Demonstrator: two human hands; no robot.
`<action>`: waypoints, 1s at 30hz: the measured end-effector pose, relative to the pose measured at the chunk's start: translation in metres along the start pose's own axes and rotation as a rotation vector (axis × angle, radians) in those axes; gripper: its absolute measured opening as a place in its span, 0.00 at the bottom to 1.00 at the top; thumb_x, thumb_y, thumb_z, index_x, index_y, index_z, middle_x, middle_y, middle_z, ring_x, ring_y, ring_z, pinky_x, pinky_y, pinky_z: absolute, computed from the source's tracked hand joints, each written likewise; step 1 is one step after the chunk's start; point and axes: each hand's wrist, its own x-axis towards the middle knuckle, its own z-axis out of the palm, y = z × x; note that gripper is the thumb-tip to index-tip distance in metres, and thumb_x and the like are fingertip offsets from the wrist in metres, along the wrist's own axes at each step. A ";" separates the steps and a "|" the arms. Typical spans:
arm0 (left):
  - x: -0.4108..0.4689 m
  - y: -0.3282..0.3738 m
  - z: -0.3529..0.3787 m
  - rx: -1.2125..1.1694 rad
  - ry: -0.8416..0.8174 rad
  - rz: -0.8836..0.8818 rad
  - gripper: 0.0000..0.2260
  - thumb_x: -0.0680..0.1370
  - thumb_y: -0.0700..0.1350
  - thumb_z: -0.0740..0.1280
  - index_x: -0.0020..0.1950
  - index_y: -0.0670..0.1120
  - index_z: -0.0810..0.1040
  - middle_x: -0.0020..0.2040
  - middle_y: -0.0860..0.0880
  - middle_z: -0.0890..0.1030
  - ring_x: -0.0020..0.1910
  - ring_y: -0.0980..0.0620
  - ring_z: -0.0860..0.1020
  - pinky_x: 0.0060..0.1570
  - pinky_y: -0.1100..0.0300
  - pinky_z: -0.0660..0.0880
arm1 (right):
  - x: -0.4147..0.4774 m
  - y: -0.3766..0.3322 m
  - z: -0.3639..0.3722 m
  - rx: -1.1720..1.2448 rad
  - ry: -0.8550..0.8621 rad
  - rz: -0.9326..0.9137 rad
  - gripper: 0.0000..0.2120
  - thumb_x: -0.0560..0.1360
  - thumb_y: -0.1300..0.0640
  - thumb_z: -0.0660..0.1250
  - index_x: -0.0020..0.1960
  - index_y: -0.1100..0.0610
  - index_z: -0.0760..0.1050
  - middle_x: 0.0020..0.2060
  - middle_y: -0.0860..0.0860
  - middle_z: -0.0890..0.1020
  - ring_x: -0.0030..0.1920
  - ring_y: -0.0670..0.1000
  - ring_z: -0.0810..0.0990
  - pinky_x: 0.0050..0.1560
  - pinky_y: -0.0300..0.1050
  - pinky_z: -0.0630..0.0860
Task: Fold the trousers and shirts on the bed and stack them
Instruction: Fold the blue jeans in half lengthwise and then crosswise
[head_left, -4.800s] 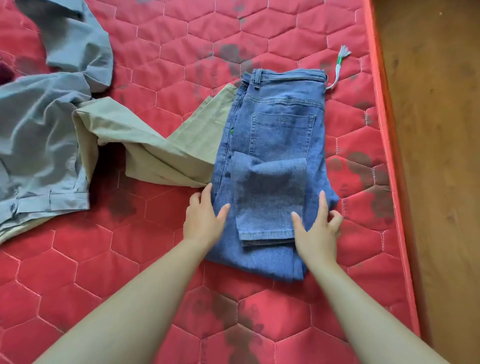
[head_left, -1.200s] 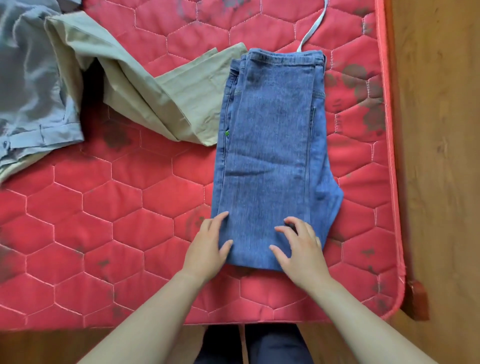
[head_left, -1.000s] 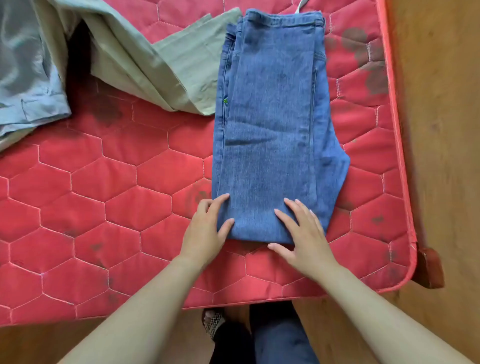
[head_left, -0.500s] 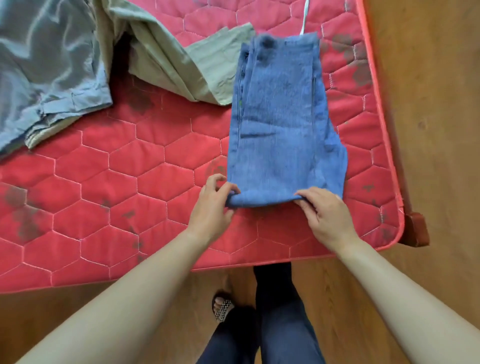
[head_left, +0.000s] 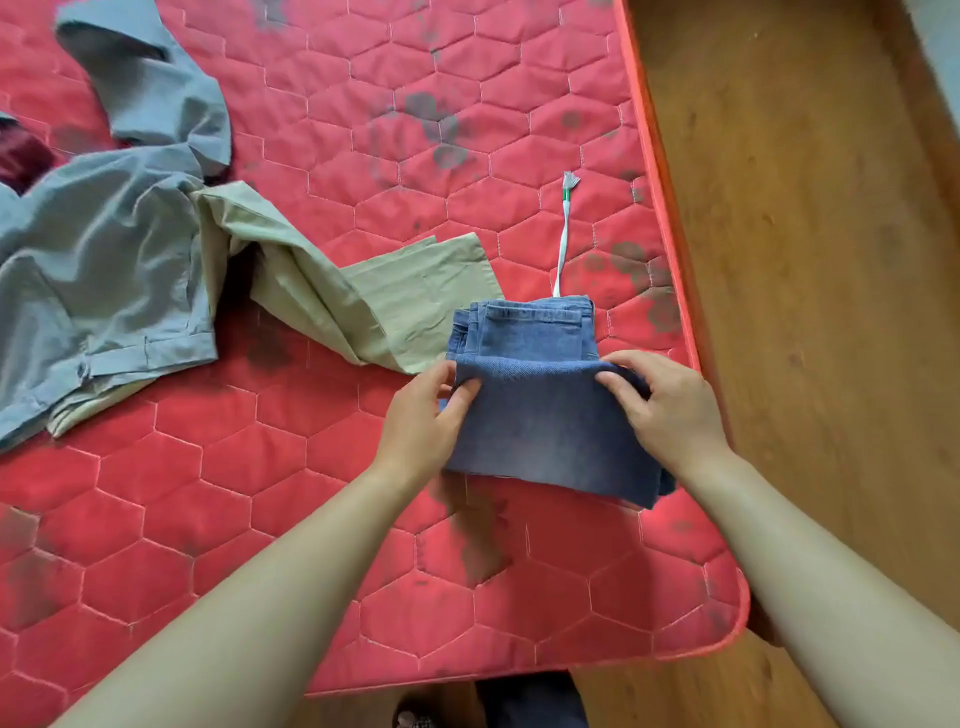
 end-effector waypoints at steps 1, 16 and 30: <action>0.019 0.000 0.006 -0.018 0.021 -0.048 0.04 0.77 0.47 0.64 0.46 0.50 0.78 0.38 0.57 0.80 0.37 0.62 0.77 0.38 0.67 0.70 | 0.020 0.006 0.004 0.004 -0.005 0.006 0.08 0.74 0.56 0.69 0.51 0.56 0.80 0.47 0.51 0.83 0.47 0.54 0.80 0.47 0.48 0.75; 0.110 -0.066 0.050 -0.064 0.102 -0.373 0.14 0.75 0.51 0.68 0.58 0.50 0.70 0.49 0.58 0.78 0.49 0.57 0.77 0.48 0.60 0.71 | 0.069 0.067 0.093 0.091 -0.102 0.446 0.24 0.74 0.52 0.68 0.67 0.54 0.67 0.62 0.52 0.74 0.63 0.54 0.71 0.61 0.44 0.67; 0.093 -0.079 0.077 0.201 0.184 -0.287 0.34 0.77 0.54 0.63 0.76 0.52 0.47 0.69 0.45 0.62 0.65 0.43 0.67 0.62 0.49 0.67 | 0.072 0.057 0.143 0.181 0.074 0.476 0.31 0.79 0.52 0.59 0.76 0.50 0.48 0.69 0.60 0.61 0.70 0.57 0.62 0.67 0.49 0.60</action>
